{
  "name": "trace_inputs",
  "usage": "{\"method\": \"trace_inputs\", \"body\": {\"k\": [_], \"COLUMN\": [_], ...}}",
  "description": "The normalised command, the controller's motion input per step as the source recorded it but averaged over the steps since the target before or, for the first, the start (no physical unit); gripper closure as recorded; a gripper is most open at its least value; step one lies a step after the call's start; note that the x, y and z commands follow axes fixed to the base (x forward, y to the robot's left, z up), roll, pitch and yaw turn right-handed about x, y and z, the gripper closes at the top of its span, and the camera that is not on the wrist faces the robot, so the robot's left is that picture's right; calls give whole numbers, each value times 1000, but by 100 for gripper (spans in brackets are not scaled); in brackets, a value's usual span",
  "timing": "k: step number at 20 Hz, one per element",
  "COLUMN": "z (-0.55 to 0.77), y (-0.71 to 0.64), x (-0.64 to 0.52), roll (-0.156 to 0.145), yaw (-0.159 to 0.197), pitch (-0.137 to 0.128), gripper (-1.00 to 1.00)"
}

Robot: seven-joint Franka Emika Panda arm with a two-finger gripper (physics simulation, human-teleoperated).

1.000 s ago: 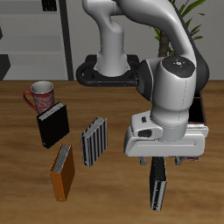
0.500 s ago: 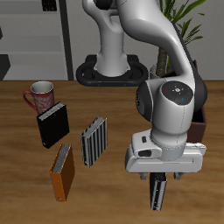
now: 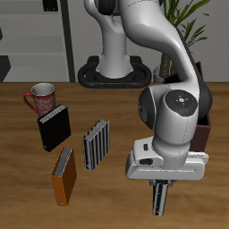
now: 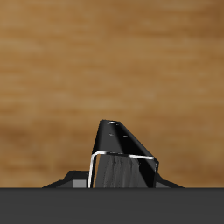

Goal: Place the left striped book into the left desk caddy's right compartment and place the right striped book into the left desk caddy's right compartment and place the orange book into the left desk caddy's left compartment

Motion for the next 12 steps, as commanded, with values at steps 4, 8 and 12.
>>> {"method": "trace_inputs", "body": {"k": [4, 8, 12], "z": [272, 761, 937], "y": [-159, -142, -63], "x": [-117, -317, -437], "roll": [-50, -68, -30], "yaw": [-45, -54, -58], "pitch": [4, -26, -11], "gripper": [100, 100, 100]}}
